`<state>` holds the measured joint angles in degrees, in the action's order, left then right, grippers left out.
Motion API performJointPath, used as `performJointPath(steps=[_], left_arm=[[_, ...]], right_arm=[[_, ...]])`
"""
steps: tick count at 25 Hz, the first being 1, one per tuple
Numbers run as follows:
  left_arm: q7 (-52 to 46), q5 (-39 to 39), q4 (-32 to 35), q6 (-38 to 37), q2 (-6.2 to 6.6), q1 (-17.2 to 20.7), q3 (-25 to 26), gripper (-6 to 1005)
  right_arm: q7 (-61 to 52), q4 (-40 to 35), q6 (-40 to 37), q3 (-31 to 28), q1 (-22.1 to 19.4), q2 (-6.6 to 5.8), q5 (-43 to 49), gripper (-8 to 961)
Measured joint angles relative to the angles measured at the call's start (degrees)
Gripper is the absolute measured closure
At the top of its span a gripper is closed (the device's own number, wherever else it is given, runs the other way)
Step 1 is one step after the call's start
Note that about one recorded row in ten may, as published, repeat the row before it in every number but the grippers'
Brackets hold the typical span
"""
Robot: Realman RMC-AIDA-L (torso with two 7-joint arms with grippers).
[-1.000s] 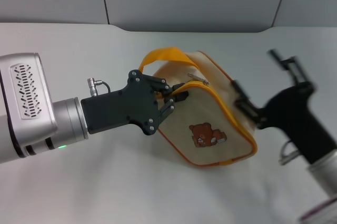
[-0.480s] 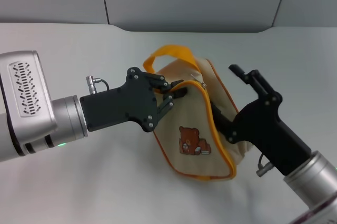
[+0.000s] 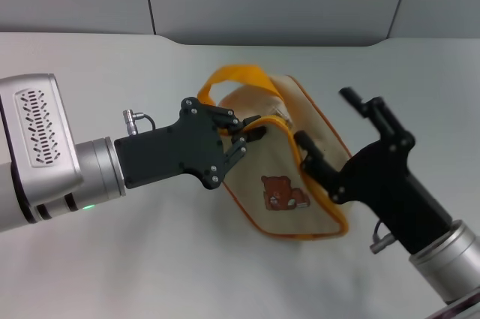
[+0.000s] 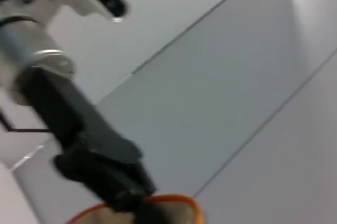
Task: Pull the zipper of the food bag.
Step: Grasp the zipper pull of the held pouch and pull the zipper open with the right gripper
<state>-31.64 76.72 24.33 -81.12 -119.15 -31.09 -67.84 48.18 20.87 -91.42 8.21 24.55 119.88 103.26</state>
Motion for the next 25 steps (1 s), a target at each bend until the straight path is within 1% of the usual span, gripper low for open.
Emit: performJointPath(steps=[2,3,7,25], left_arm=[[-0.01,0.0,0.21,-0.09,0.0,0.05,0.11,942],[-0.01,0.0,0.32,-0.29,0.03,0.09,0.23,942],[0.07,0.0,0.72,-0.47,0.01,0.2,0.22,941],[-0.08,-0.03,0.9,-0.26,-0.03,0.05,0.2,925]], right_arm=[[0.03,0.02,1.99,-0.14,0.05,0.0,0.91,209],[0.05,0.03,4.82,-0.44,0.24,0.0,1.21,212],[0.05,0.13,7.29,-0.46,0.54,0.0,1.24,222],[-0.02,2.6,3.13,-0.82,0.55,0.0,1.1,267]])
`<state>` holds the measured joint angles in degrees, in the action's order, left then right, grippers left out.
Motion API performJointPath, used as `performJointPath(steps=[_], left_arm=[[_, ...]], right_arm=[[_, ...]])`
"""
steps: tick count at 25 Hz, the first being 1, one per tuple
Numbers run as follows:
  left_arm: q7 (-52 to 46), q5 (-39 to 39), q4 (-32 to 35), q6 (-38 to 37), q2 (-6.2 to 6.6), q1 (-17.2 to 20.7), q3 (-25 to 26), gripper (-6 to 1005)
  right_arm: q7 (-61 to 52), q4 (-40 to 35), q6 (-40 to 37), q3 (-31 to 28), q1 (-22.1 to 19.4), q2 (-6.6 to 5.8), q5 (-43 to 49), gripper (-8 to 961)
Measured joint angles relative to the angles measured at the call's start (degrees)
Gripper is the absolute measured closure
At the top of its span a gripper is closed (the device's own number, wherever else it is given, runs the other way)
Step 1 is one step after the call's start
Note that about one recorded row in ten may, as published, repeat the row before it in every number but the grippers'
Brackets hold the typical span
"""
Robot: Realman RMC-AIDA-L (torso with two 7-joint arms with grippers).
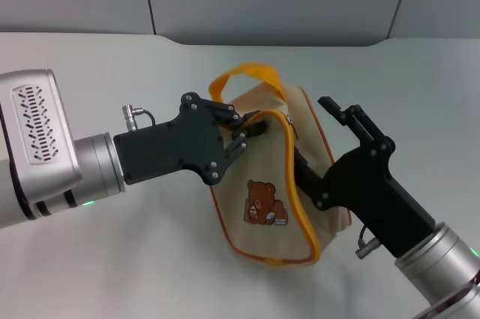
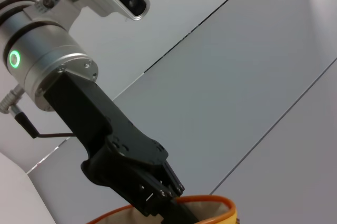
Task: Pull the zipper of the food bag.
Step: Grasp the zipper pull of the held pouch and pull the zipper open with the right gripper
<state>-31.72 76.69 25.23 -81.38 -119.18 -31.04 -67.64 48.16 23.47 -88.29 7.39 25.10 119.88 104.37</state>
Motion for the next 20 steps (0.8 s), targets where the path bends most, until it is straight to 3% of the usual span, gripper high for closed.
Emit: performJointPath(steps=[7,16,20], left_arm=[[-0.03,-0.02,0.0,0.05,0.0,-0.06,0.02,919],[-0.03,-0.06,-0.07,0.09,0.0,-0.09,-0.33,911],[0.09,-0.06,-0.17,0.09,0.0,-0.07,-0.17,907]], right_arm=[[0.3,-0.01,0.41,0.0,-0.2,0.0,0.09,285],[0.3,0.0,1.07,0.0,0.13,0.0,0.12,527],[0.24,0.05,1.17,-0.01,0.03,0.0,0.06,724]])
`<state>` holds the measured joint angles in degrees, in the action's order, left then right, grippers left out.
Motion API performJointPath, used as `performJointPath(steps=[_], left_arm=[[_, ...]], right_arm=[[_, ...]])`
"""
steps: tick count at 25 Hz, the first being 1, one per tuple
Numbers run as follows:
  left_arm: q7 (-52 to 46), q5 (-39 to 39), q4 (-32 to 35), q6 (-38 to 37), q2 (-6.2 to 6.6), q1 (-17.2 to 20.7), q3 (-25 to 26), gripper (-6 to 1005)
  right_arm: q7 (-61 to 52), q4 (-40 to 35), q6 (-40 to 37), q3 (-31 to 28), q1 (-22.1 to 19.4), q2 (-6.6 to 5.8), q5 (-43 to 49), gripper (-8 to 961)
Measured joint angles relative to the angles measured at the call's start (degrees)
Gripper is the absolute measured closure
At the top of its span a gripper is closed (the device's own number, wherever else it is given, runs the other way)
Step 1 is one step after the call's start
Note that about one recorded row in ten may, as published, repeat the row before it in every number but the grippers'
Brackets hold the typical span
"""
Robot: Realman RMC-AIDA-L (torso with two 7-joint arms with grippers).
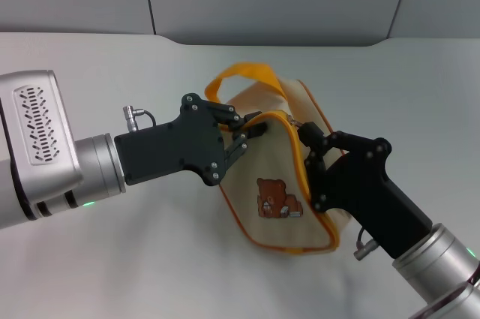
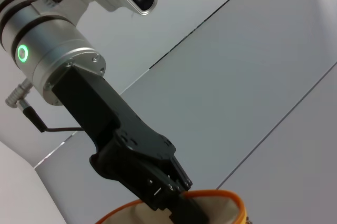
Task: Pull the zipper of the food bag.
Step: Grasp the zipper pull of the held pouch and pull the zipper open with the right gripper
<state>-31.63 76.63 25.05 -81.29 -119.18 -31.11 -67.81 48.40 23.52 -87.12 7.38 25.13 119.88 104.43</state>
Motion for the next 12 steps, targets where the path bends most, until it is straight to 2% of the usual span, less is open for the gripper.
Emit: performJointPath(steps=[6,12], left_arm=[[0.05,-0.02,0.04,0.0,0.0,0.0,0.2,902],[0.08,-0.75,0.12,-0.05,0.0,0.27,0.25,896]], right_arm=[[-0.49,-0.02,0.02,-0.09,-3.03,0.0,-0.13,954],[-1.84,-2.66,1.07,-1.24,-11.52,0.01,-0.27,955]])
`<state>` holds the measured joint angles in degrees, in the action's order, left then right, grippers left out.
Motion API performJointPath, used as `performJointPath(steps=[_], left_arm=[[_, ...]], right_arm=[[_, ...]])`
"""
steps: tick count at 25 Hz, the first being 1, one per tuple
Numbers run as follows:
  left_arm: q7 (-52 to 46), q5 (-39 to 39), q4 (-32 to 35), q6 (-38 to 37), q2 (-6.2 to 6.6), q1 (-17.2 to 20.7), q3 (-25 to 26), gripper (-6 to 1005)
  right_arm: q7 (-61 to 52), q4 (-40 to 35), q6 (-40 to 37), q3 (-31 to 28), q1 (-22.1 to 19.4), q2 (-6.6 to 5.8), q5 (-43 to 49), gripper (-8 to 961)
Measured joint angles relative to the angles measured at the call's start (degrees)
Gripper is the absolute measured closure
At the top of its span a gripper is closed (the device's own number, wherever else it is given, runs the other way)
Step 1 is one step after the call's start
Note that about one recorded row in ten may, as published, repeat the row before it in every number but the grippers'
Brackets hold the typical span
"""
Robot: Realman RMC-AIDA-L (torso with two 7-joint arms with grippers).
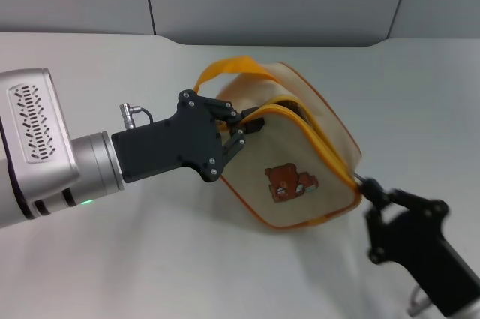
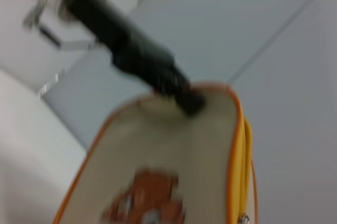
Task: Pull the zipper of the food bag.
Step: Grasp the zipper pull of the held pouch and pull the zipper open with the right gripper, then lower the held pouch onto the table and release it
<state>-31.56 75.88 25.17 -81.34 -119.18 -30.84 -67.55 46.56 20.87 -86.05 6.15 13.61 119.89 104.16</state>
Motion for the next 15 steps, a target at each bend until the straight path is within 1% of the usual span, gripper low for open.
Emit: performJointPath(steps=[1,5,6,7,8,11,12,13,15], left_arm=[[0.0,-0.07,0.02,-0.01,0.0,0.04,0.04,896],[-0.01,-0.08,-0.14,-0.02,0.0,0.03,0.04,892],[-0.53,-0.11,-0.65,0.01,0.0,-0.11,0.06,891],[-0.53,-0.11,-0.65,0.01,0.0,-0.11,0.06,890],[-0.87,-0.19,-1.02,0.06,0.0,-0.14,0.07,889],[-1.31,-2.5,-4.67,0.15,-0.02,-0.3,-0.16,887],[-1.35,-5.2,-7.88,0.16,-0.03,-0.41,-0.32,886],[-1.35,-5.2,-7.88,0.16,-0.03,-0.41,-0.32,885],[-2.18,-7.64,-10.08,-0.23,-0.05,-0.09,-0.32,883]], right_arm=[[-1.95,-1.85,1.08,-0.93,-2.11,0.0,-0.05,946],[-5.01,-4.13,1.13,-1.81,-3.68,0.0,-0.04,912],[-7.2,-4.65,-1.39,-1.95,-4.05,-0.03,-0.05,904],[-7.2,-4.65,-1.39,-1.95,-4.05,-0.03,-0.05,895],[-8.33,-4.74,-3.32,-2.01,-4.16,-0.05,-0.07,887],[-13.41,-4.82,-8.45,-2.01,-3.84,-0.26,0.02,861],[-14.99,-4.92,-8.93,-1.96,-3.6,-0.34,0.11,853],[-14.99,-4.92,-8.93,-1.96,-3.6,-0.34,0.11,844],[-20.5,-5.98,-10.06,-1.72,-2.71,-0.49,0.29,827]])
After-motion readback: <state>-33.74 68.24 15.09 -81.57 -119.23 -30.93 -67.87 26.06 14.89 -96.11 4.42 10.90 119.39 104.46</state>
